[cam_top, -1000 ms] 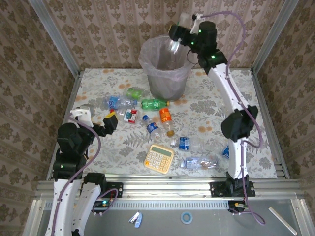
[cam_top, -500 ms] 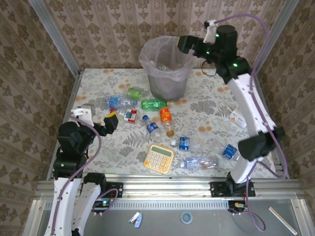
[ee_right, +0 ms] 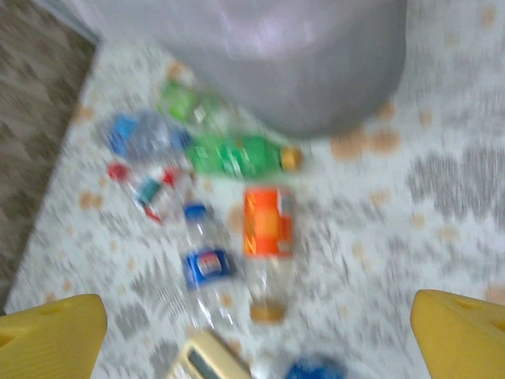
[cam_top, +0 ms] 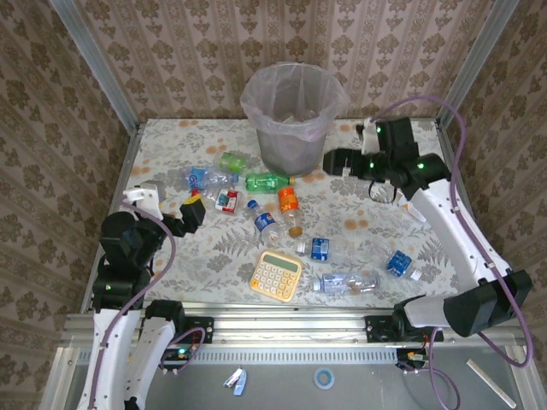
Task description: Throw the plastic bottles in the bin
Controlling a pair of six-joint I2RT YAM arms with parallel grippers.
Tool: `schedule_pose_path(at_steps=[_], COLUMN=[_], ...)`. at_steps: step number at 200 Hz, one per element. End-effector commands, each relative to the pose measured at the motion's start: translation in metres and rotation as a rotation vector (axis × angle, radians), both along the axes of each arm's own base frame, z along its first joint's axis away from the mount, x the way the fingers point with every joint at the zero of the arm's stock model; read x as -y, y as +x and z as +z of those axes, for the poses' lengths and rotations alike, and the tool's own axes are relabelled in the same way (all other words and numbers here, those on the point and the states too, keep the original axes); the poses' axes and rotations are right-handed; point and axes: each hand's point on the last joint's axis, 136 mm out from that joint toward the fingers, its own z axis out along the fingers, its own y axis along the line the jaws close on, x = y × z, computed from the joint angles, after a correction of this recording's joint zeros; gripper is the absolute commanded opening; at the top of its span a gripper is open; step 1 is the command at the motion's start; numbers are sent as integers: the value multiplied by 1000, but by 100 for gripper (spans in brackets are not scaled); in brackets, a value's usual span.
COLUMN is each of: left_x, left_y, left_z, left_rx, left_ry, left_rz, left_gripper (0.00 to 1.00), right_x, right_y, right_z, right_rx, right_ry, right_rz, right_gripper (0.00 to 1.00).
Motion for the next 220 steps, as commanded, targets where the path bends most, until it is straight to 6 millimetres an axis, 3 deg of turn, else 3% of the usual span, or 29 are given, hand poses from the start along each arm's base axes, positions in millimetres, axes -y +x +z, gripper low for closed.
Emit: schedule_pose_path(at_steps=[1,30,86,122,220], left_x=[0,0,-1,0,0], left_y=[-4,-4,-5,-5,-4], left_z=[7,7,7,8,7], left_rx=[18,20,20,22,17], left_ry=[-21,-25,-26,-25,-30], left_rz=[-4,-3,2,-1,-4], left_gripper=[100,100,100,100,100], right_x=[3,3,-1,-9,-27], right_y=[-45,-76,-104,-106,-110], right_z=[-28,-74,-133,-159,-196], right_rx=[-90,-204,-288,-289,-335], right_ry=[-97,-282,-591,-690,-699], right_rz=[77,155,283,407,632], right_gripper=[100,100,100,100,100])
